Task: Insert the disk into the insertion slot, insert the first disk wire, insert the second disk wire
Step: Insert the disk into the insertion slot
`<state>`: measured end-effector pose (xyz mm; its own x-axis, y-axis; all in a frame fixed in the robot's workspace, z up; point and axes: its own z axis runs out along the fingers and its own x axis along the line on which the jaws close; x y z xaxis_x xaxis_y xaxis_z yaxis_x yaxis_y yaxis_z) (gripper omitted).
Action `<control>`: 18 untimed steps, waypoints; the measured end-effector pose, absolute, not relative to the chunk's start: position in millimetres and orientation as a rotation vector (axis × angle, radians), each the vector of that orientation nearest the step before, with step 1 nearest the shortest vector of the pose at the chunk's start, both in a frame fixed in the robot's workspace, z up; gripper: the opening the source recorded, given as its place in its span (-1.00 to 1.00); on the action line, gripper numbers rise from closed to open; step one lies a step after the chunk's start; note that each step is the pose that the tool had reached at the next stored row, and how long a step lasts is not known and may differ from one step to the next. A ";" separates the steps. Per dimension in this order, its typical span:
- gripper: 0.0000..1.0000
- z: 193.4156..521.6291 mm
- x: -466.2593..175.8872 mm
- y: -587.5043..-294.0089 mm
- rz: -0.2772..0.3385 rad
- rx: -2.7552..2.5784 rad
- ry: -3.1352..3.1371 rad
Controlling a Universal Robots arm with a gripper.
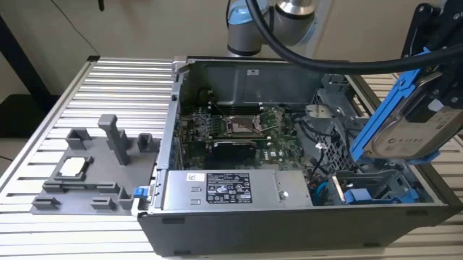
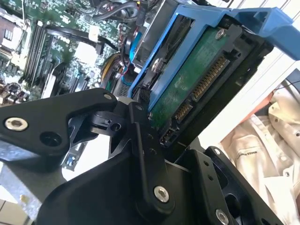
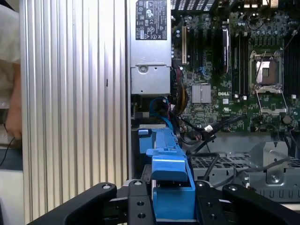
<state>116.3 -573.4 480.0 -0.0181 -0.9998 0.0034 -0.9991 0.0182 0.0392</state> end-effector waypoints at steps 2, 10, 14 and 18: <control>-0.35 478.6 116.3 -573.4 -0.040 2.180 -2.220; -0.35 474.5 116.3 -573.4 -0.040 2.180 -2.220; -0.35 471.2 116.3 -573.5 -0.040 2.180 -2.220; -0.35 466.0 116.3 -573.5 -0.040 2.180 -2.220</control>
